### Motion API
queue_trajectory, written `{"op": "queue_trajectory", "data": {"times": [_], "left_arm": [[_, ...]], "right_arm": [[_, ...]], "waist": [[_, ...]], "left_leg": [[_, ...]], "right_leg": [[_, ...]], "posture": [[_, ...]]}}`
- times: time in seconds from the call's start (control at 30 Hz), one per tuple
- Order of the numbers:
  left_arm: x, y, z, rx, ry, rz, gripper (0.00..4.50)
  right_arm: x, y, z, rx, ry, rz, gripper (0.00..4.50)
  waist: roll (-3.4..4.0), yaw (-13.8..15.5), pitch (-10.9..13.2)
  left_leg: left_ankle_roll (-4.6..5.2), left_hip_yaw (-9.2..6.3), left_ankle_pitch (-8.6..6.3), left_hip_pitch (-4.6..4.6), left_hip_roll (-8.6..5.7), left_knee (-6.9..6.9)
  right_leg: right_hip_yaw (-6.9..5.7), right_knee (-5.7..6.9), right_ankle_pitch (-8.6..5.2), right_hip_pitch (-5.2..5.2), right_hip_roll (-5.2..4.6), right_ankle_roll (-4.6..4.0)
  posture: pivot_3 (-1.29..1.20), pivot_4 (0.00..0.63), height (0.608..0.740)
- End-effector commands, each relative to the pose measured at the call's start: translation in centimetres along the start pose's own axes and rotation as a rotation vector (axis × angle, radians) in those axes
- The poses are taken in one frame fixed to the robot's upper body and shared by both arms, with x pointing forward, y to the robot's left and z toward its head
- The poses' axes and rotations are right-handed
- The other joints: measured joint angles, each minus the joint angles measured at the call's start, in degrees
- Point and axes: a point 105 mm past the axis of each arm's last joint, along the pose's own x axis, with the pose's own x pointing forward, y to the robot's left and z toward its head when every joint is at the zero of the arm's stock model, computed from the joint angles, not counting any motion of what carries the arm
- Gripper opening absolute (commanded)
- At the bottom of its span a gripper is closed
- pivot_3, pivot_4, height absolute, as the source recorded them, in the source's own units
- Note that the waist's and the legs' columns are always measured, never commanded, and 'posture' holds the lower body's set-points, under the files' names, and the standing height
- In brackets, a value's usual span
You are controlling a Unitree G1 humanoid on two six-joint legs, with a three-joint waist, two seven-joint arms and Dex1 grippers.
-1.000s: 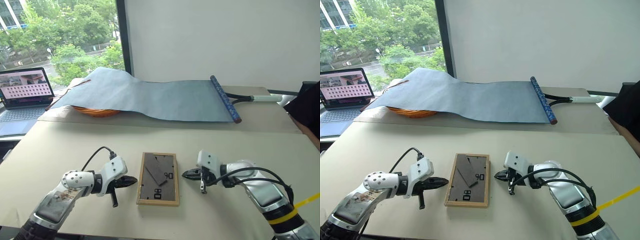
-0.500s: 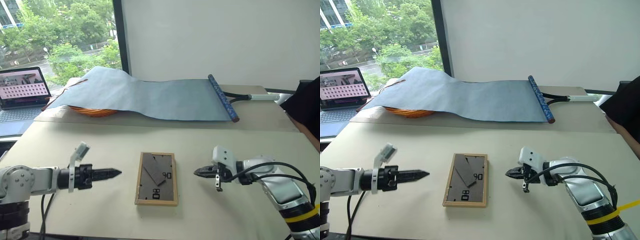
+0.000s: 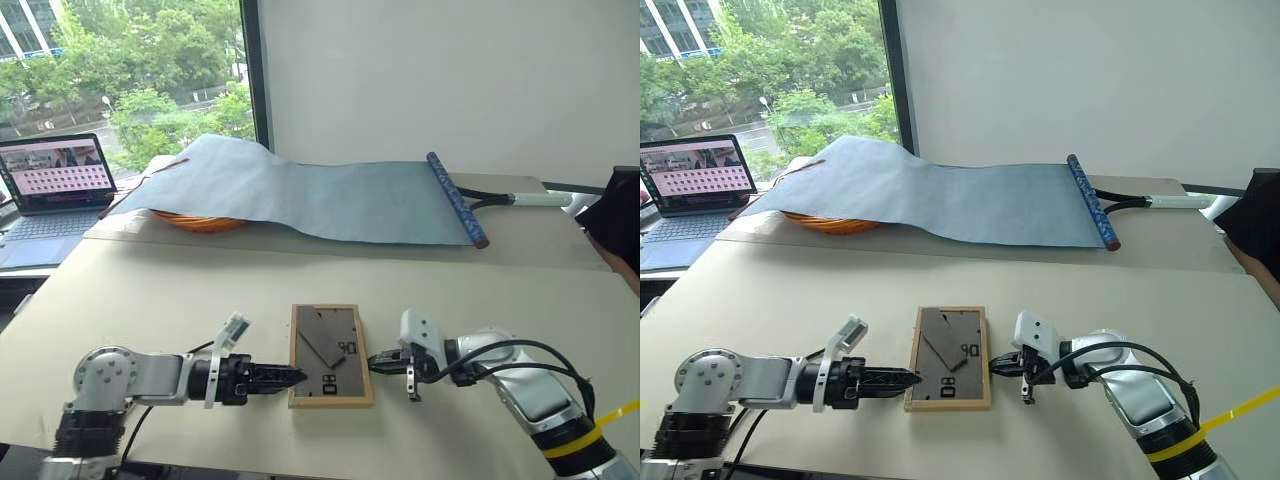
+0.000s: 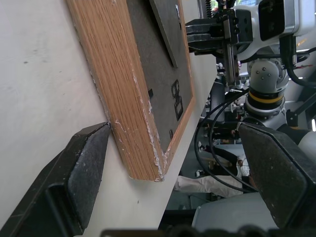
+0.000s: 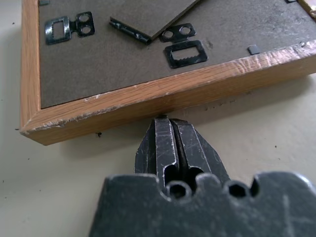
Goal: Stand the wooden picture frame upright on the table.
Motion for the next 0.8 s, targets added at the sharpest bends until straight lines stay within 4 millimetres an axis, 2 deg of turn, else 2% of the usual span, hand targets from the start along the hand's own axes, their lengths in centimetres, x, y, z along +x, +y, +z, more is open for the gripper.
{"op": "queue_trajectory", "data": {"times": [0.03, 0.23, 0.27, 0.3, 0.33, 0.37, 0.47, 0.53, 0.6, 0.77, 0.8], "left_arm": [[2.2, 0.4, -1.1, -0.067, 0.062, -0.011, 4.48], [2.1, -0.2, -0.6, -0.093, 0.007, -0.039, 4.48], [2.0, -0.2, -0.5, -0.096, -0.004, -0.035, 3.94], [1.8, -0.2, -0.5, -0.099, -0.011, -0.031, 3.83], [1.6, -0.3, -0.3, -0.102, -0.028, -0.032, 3.27], [1.3, -0.4, 0.0, -0.103, -0.04, -0.033, 3.0], [1.1, -0.8, 0.7, -0.112, -0.071, -0.049, 1.79], [1.2, -1.1, 1.0, -0.11, -0.08, -0.057, 1.2], [1.2, -1.5, 1.4, -0.11, -0.097, -0.074, 1.15], [0.1, -2.0, 3.0, -0.095, -0.166, -0.096, 1.15], [-0.6, -2.2, 3.4, -0.076, -0.17, -0.094, 1.15]], "right_arm": [[0.6, 0.2, 1.1, -0.048, -0.025, 0.005, 0.0], [1.1, 0.4, 1.0, -0.04, -0.025, -0.002, 0.0], [1.1, 0.4, 1.0, -0.038, -0.027, -0.002, 0.0], [1.1, 0.5, 1.1, -0.037, -0.028, -0.002, 0.0], [1.1, 0.5, 1.0, -0.037, -0.025, -0.004, 0.0], [1.1, 0.4, 0.9, -0.037, -0.022, -0.007, 0.0], [0.9, 0.1, 0.9, -0.039, -0.018, -0.019, 0.0], [0.7, -0.2, 1.0, -0.043, -0.018, -0.033, 0.0], [0.3, -0.5, 1.1, -0.044, -0.018, -0.044, 0.0], [-2.7, -2.8, 1.5, -0.009, -0.02, -0.145, 0.0], [-4.2, -3.5, 2.3, 0.059, -0.064, -0.156, 0.3]], "waist": [[0.0, 0.07, -0.1], [0.02, -0.2, -0.14], [0.01, -0.27, -0.14], [0.01, -0.41, -0.14], [0.01, -0.52, -0.14], [0.01, -0.68, -0.14], [0.01, -0.71, -0.14], [0.01, -0.68, -0.14], [0.01, -0.63, -0.14], [-0.01, -0.46, -0.12], [-0.01, -0.48, -0.12]], "left_leg": [[0.0, -0.01, 0.0, 0.0, -0.02, 0.05], [0.0, -0.04, 0.0, 0.0, -0.02, 0.15], [0.0, -0.05, 0.0, 0.0, -0.02, 0.15], [0.0, -0.05, 0.0, 0.0, -0.02, 0.14], [0.0, -0.05, 0.0, 0.0, -0.02, 0.13], [0.0, -0.05, 0.0, 0.0, -0.02, 0.13], [-0.01, -0.05, 0.0, -0.01, -0.02, 0.08], [-0.01, -0.05, 0.0, -0.01, -0.03, 0.09], [-0.01, -0.05, 0.0, -0.01, -0.03, 0.11], [-0.03, -0.05, 0.01, -0.12, -0.05, 0.12], [-0.03, -0.04, 0.01, -0.12, -0.06, 0.12]], "right_leg": [[0.0, 0.0, 0.01, 0.0, 0.0, 0.03], [0.01, 0.0, 0.04, 0.04, -0.01, 0.06], [0.01, 0.0, 0.04, 0.04, -0.01, 0.06], [0.01, 0.0, 0.04, 0.04, -0.01, 0.06], [0.01, 0.0, 0.04, 0.04, -0.01, 0.05], [0.02, 0.0, 0.04, 0.03, -0.01, 0.05], [0.02, 0.01, 0.04, -0.01, -0.01, 0.04], [0.02, 0.01, 0.04, -0.02, -0.01, 0.04], [0.02, 0.0, 0.04, -0.03, -0.01, 0.04], [0.03, 0.0, 0.04, -0.11, -0.02, 0.05], [0.03, -0.02, 0.04, -0.11, -0.03, 0.05]], "posture": [[0.0, 0.15, 0.694], [0.0, 0.15, 0.694], [0.0, 0.15, 0.694], [0.0, 0.15, 0.694], [0.0, 0.15, 0.694], [0.0, 0.15, 0.694], [0.0, 0.15, 0.694], [0.0, 0.15, 0.694], [0.0, 0.15, 0.694], [0.0, 0.15, 0.694], [0.0, 0.15, 0.694]]}}
